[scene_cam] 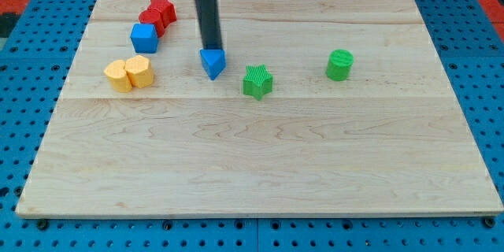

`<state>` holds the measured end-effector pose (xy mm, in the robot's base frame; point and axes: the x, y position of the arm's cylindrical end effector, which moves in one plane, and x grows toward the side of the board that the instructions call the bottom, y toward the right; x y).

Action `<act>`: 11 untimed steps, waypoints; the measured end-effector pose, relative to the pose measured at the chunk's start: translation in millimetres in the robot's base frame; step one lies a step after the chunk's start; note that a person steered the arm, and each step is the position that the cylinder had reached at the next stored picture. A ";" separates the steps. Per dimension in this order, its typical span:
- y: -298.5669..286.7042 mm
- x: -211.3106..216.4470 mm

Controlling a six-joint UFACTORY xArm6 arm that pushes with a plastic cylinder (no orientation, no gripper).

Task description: Move the blue triangle down to the blue cube

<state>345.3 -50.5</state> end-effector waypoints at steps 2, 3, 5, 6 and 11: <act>2.3 46.8; -51.2 14.5; 9.5 64.3; -28.9 67.2; -106.5 126.2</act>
